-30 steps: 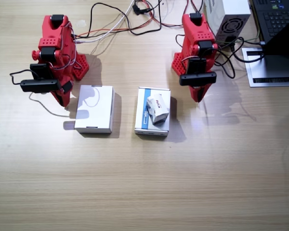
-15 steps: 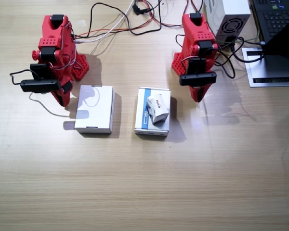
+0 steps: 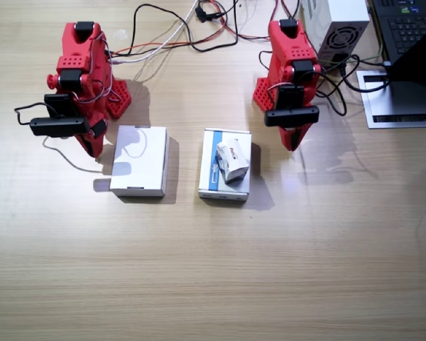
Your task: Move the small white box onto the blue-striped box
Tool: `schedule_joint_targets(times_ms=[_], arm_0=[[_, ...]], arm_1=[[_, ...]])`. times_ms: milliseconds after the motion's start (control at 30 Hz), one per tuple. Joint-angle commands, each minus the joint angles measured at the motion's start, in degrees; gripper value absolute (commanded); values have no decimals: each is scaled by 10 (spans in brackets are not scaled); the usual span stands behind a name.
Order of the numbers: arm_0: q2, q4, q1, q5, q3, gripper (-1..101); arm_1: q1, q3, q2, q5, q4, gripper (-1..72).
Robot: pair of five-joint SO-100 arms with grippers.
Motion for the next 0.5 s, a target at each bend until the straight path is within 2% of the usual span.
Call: schedule_joint_targets(times_ms=[0,467], arm_0=[[18,19,1,13,-11,2],[18,20,-1,21,-11,2]], arm_1=[[-17,-11,15,-6,14,11],[-17,-11,15,-6,14,11]])
